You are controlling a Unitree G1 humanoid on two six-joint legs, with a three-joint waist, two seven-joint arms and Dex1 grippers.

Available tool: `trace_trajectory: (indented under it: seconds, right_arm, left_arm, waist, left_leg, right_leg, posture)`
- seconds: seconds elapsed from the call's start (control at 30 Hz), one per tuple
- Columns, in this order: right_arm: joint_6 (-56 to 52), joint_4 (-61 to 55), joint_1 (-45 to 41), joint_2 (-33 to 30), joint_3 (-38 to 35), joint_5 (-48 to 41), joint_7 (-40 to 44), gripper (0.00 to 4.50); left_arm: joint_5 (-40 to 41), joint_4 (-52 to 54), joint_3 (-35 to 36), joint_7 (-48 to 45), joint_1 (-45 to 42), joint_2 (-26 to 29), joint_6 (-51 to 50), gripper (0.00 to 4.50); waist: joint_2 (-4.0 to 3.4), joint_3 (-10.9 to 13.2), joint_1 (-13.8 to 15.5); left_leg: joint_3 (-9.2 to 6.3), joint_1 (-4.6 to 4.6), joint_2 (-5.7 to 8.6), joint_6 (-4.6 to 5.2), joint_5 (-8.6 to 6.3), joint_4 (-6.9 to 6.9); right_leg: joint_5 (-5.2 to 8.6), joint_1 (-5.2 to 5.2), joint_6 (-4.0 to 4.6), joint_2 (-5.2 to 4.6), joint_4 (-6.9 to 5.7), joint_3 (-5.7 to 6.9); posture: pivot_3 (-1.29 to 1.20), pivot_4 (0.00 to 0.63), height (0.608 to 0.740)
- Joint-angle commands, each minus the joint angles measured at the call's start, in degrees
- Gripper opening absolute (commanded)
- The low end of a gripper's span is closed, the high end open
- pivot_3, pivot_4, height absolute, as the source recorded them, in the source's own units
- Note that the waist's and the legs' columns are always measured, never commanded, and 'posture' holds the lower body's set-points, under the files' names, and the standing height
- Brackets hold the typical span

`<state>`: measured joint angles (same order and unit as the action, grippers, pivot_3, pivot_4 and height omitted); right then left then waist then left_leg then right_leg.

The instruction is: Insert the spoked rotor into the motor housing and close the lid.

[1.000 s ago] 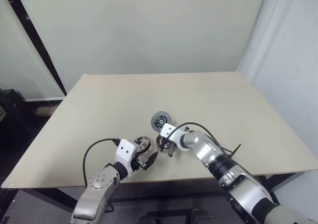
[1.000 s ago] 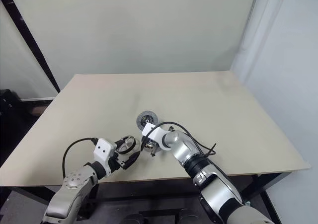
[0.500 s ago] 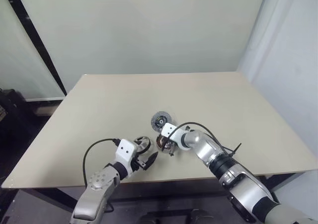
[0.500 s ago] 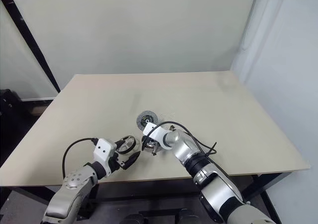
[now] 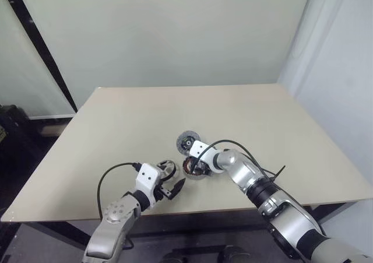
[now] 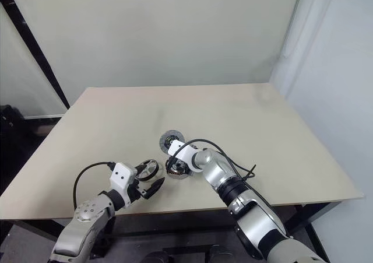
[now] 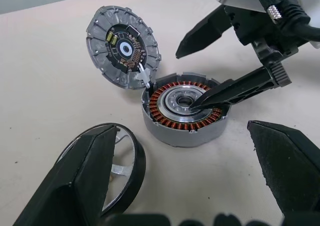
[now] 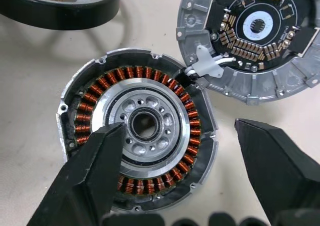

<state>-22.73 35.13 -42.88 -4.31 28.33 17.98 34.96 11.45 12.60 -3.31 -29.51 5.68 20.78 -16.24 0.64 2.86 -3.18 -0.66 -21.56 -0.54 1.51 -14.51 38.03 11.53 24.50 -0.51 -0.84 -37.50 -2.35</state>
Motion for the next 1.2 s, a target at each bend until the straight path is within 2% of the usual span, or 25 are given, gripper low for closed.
trace_trajectory:
  seconds: [0.03, 0.3, 0.5, 0.63, 0.77, 0.97, 1.2]
  right_arm:
    - [-0.4, -4.3, -1.7, -1.2, -3.4, -1.4, -0.4, 2.88]
    - [-3.0, -11.8, 0.6, -6.6, -5.2, -1.8, 2.7, 0.06]
    - [-6.8, -17.0, 2.8, -8.2, -4.5, -3.1, 6.5, 0.02]
    - [-9.5, -19.9, 4.8, -8.8, -2.3, -3.3, 9.7, 0.90]
    - [-10.3, -23.1, 6.8, -8.7, -1.5, -3.5, 10.3, 2.27]
    - [-6.0, -25.7, 8.8, -8.7, -2.0, -3.0, 7.1, 4.42]
    - [1.9, -24.9, 9.4, -9.0, -3.0, -3.3, 2.6, 4.47]
  left_arm:
    - [0.0, 2.2, 0.3, -0.1, -1.0, 0.2, 0.7, 4.50]
    - [0.4, 1.7, 1.3, -0.5, -1.1, 0.8, 0.6, 4.50]
    - [0.7, 1.2, 2.1, -0.5, -1.6, 1.3, 0.6, 4.50]
    - [1.2, 1.2, 2.4, -0.1, -1.0, 0.9, 0.2, 4.50]
    - [2.4, 1.7, 3.6, 0.7, 0.7, -0.1, -0.3, 4.50]
    - [9.6, 5.4, 8.9, 5.8, 4.3, -5.9, -6.9, 4.50]
    - [21.9, 7.7, 15.8, 16.5, 5.5, -17.0, -17.8, 4.50]
  waist:
    - [0.00, 0.0, 0.0]
    - [0.00, 0.0, 0.0]
    - [0.00, 0.0, 0.0]
    - [0.00, 0.0, 0.0]
    - [0.00, 0.0, 0.0]
    - [0.04, 0.0, 0.0]
    - [0.07, 0.0, 0.1]
  left_leg:
    - [0.00, 0.00, 0.00, 0.00, 0.00, 0.00]
    - [0.00, -0.03, 0.02, 0.00, 0.00, 0.01]
    - [0.01, 0.00, 0.01, 0.00, 0.00, -0.01]
    - [0.01, 0.00, 0.00, 0.01, 0.01, 0.00]
    - [0.00, -0.02, 0.01, 0.01, 0.00, 0.00]
    - [-0.01, -0.02, -0.03, 0.01, 0.00, 0.03]
    - [-0.01, -0.01, -0.04, 0.00, 0.00, 0.10]
  right_leg:
    - [0.00, 0.00, 0.00, 0.00, 0.00, 0.00]
    - [0.00, -0.02, 0.00, -0.03, 0.03, -0.01]
    - [0.00, -0.01, 0.00, 0.02, 0.02, 0.01]
    - [0.00, -0.01, 0.00, 0.02, 0.02, 0.03]
    - [0.00, -0.01, 0.00, -0.01, 0.04, 0.02]
    - [0.01, -0.01, -0.01, -0.06, 0.08, 0.00]
    - [0.02, -0.06, -0.02, -0.06, 0.13, 0.02]
  posture:
    - [0.00, 0.000, 0.740]
    - [0.00, 0.000, 0.740]
    - [0.00, 0.000, 0.740]
    - [0.00, 0.000, 0.740]
    - [0.00, 0.000, 0.740]
    - [0.00, 0.000, 0.740]
    - [0.00, 0.000, 0.740]
